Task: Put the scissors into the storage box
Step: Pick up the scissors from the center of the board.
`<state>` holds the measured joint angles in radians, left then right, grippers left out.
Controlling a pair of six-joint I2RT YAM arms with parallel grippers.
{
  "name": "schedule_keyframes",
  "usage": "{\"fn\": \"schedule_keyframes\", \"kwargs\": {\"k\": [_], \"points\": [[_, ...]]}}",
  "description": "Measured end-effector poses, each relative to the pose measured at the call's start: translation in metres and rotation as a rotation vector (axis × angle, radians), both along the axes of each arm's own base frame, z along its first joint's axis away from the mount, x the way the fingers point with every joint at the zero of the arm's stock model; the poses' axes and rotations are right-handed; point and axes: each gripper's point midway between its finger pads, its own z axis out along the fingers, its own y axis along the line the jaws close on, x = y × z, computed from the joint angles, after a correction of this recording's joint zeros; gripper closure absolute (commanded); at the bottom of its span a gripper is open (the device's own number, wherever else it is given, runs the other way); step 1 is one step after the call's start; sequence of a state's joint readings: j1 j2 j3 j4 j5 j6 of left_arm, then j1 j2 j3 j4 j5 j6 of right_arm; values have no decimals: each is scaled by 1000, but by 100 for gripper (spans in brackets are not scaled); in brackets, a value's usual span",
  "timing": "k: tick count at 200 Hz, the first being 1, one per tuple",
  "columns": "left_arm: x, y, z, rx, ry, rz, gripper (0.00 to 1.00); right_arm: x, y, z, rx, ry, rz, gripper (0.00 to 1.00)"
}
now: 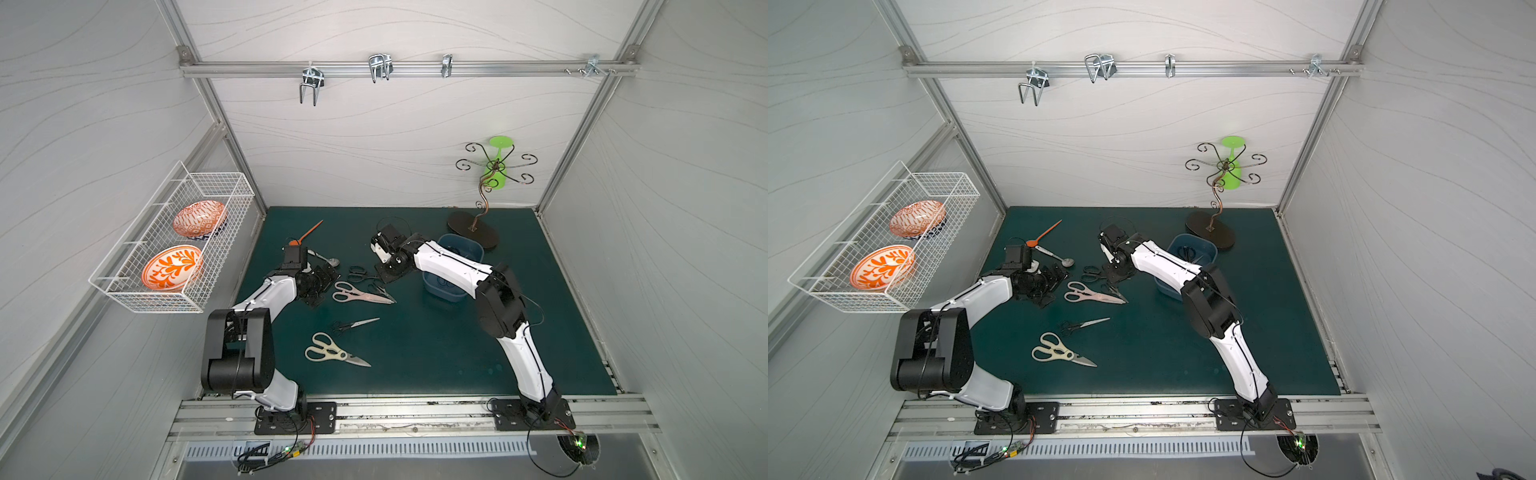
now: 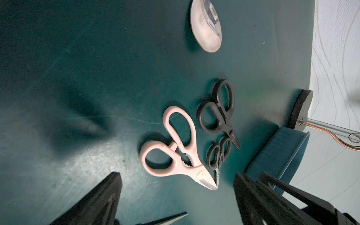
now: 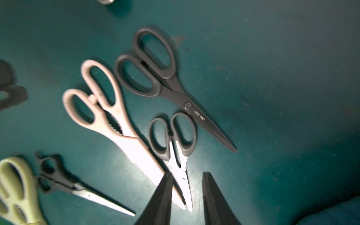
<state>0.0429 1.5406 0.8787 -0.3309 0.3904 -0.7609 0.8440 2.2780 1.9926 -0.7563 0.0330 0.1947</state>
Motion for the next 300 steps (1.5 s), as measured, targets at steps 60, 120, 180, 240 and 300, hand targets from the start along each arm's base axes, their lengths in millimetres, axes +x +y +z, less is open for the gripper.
{"fn": "schedule_keyframes", "kwargs": {"k": [60, 120, 180, 240, 300], "points": [[3, -3, 4, -28, -15, -1, 5, 8, 12, -16, -20, -7, -27, 71], [5, -6, 6, -54, -22, 2, 5, 11, 11, -39, -62, 5, -56, 74], [7, -8, 9, -70, -32, 2, 5, 13, 9, -45, -78, 2, -71, 75], [7, -8, 9, -78, -32, 5, 5, 12, 9, -53, -90, 10, -75, 77], [7, -8, 10, -81, -32, 4, 5, 12, 9, -55, -109, -6, -76, 83]]}}
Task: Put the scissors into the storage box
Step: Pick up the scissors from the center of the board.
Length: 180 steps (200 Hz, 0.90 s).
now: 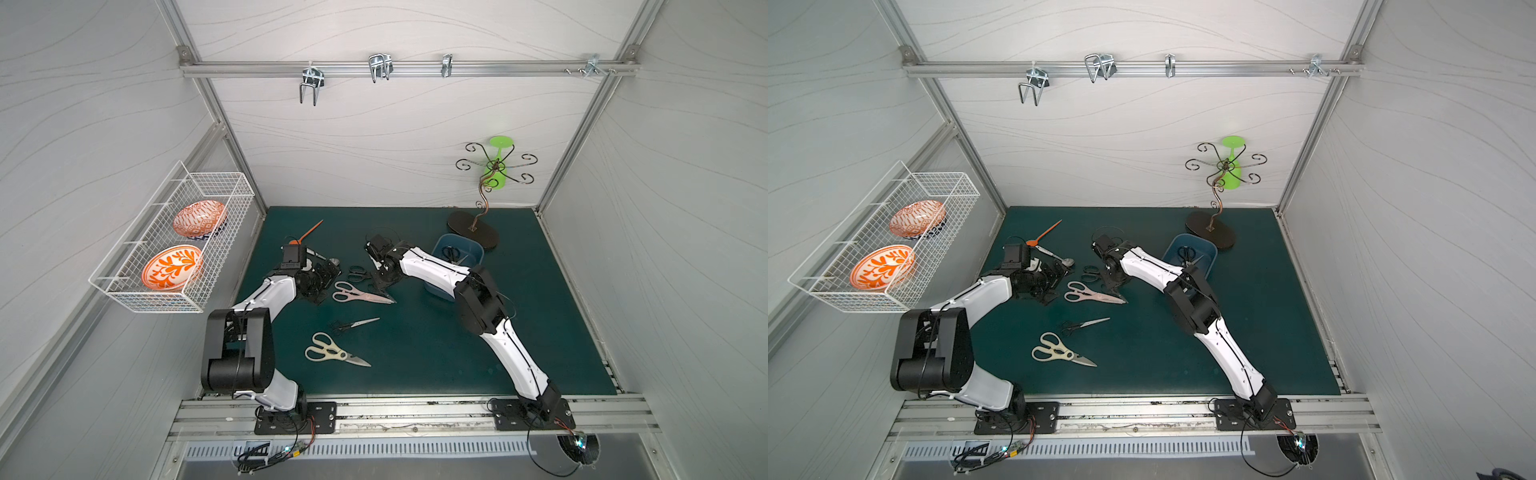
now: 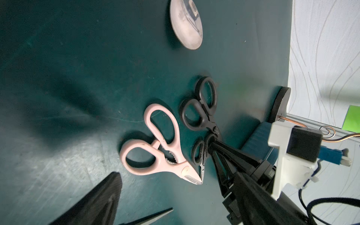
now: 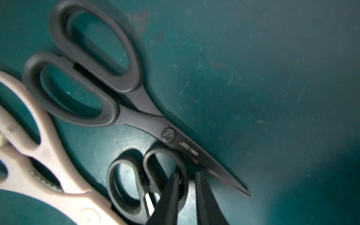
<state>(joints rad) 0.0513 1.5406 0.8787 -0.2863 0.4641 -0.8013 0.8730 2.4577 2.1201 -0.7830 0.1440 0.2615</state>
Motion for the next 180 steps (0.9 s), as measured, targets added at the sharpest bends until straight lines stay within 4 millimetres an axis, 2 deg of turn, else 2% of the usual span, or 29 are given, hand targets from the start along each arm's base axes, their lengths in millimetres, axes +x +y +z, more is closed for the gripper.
{"fn": "schedule_keyframes", "kwargs": {"k": [71, 143, 180], "points": [[0, 0, 0, 0, 0, 0, 5, 2, -1, 0, -15, -17, 4, 100], [0, 0, 0, 0, 0, 1, 5, 3, -2, 1, -32, -39, 42, 100], [1, 0, 0, 1, -1, 1, 5, 7, -5, 8, -56, -75, 78, 100]]}}
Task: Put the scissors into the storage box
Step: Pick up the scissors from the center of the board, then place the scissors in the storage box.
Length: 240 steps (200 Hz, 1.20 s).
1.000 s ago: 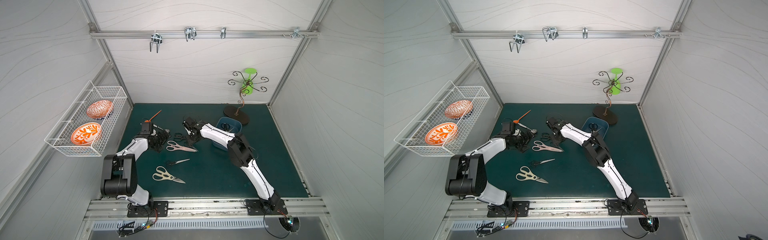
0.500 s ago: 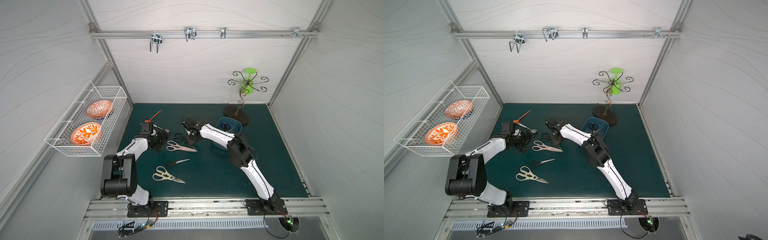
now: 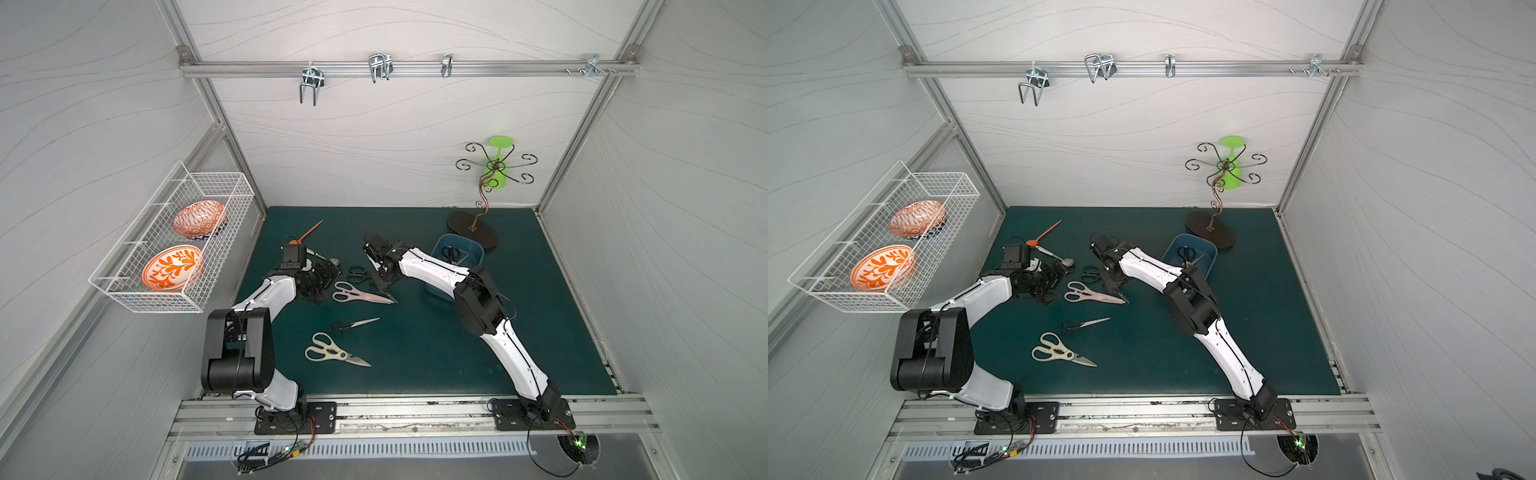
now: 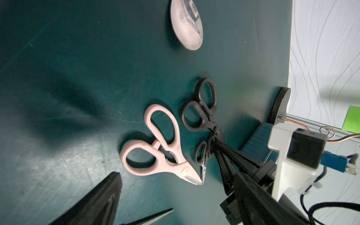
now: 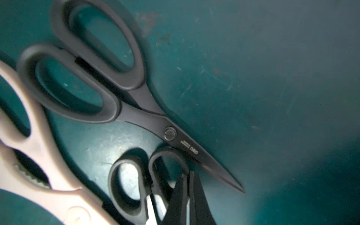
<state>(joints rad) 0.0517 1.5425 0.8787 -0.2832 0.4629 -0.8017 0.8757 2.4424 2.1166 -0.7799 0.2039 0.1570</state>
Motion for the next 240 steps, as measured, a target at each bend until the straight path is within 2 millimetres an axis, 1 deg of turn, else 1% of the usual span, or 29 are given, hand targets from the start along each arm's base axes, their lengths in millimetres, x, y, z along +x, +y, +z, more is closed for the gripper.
{"fn": "schedule_keyframes", "kwargs": {"k": [17, 35, 63, 77, 91, 99, 111, 125, 138, 152, 168, 187, 198, 205, 223, 240], "points": [[1, 0, 0, 0, -2, 0, 5, 0, -2, 11, 2, -16, 12, 100], [1, 0, -1, 0, 1, 1, 5, 2, -6, 33, 24, -39, 12, 100], [1, 0, -3, -2, 7, 2, 5, 6, -16, 83, 88, -91, -5, 100], [1, 0, -4, -2, 10, 2, 5, 11, -25, 111, 126, -123, -25, 100], [1, 0, -4, -3, 8, 2, 5, 19, -40, 135, 159, -155, -53, 100], [2, 0, -3, -3, 3, 2, 5, 25, -52, 148, 175, -174, -76, 100], [4, 0, -2, -5, -6, 1, 6, 33, -72, 161, 186, -195, -114, 100], [5, -1, -1, -8, -13, -2, 6, 43, -99, 169, 179, -215, -167, 100], [5, -2, -1, -10, -16, -4, 6, 52, -127, 167, 156, -226, -228, 100], [5, -2, 0, -13, -17, -6, 6, 59, -156, 158, 126, -220, -294, 100], [6, -3, 0, -15, -20, -8, 6, 64, -187, 138, 91, -191, -374, 100], [6, -4, 1, -18, -24, -12, 6, 66, -213, 113, 66, -149, -454, 100], [6, -5, 1, -19, -26, -16, 6, 64, -223, 103, 51, -132, -482, 100], [6, -6, 2, -20, -28, -17, 6, 65, -226, 97, 47, -126, -498, 100], [7, -7, 2, -21, -30, -20, 6, 70, -226, 86, 35, -131, -519, 100], [7, -7, 2, -21, -33, -20, 6, 75, -226, 68, 12, -123, -530, 100]]}}
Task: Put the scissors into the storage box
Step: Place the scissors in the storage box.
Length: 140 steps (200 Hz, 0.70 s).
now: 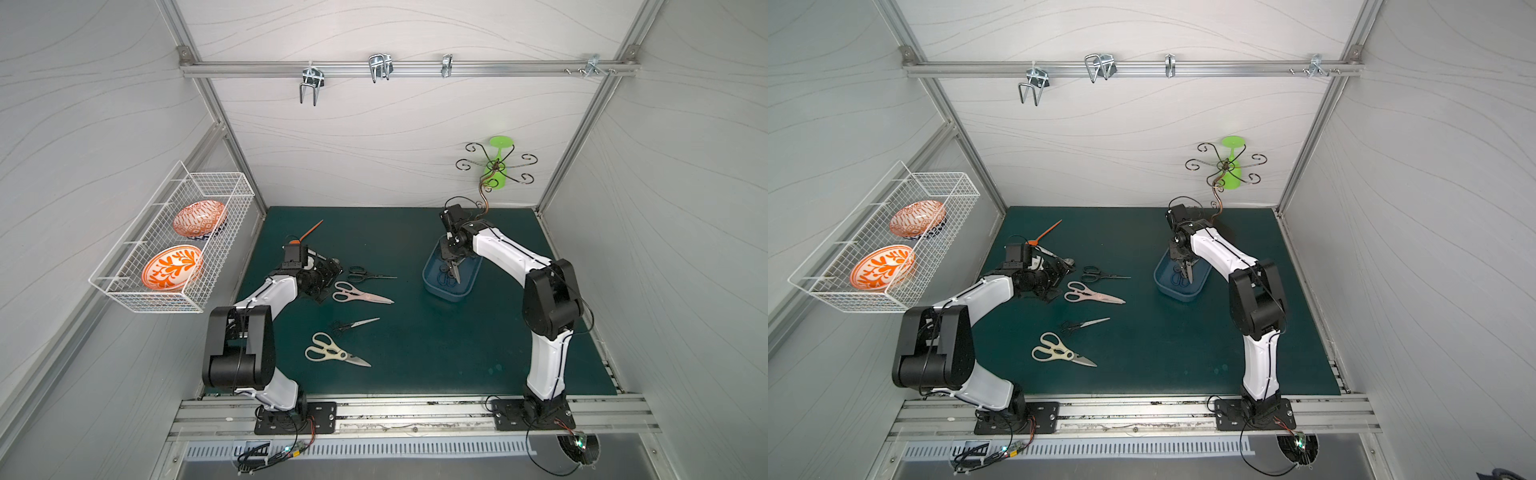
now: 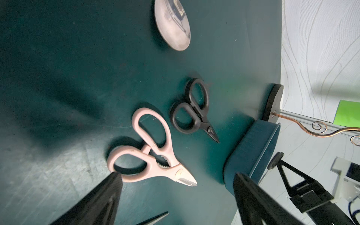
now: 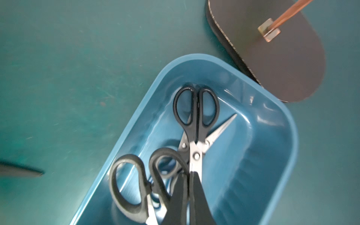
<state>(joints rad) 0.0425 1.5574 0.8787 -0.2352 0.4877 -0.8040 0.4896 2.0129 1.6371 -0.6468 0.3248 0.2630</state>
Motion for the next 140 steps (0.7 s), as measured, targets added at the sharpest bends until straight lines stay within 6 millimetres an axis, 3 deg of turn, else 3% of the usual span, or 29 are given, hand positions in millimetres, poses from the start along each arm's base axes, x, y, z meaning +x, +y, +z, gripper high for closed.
{"fn": "schedule_keyframes", "kwargs": {"k": [36, 84, 114, 140], "points": [[0, -1, 0, 1, 0, -2, 6, -1, 0, -34, -31, 52, -8, 100], [0, -1, 0, 0, 1, -2, 6, -5, 3, -43, -13, 65, -13, 100], [0, -1, -1, 2, 2, -2, 6, -7, 3, -46, -8, 72, -17, 78], [0, 0, -2, 7, 3, -3, 6, -8, 3, -47, -9, 72, -16, 74]]}}
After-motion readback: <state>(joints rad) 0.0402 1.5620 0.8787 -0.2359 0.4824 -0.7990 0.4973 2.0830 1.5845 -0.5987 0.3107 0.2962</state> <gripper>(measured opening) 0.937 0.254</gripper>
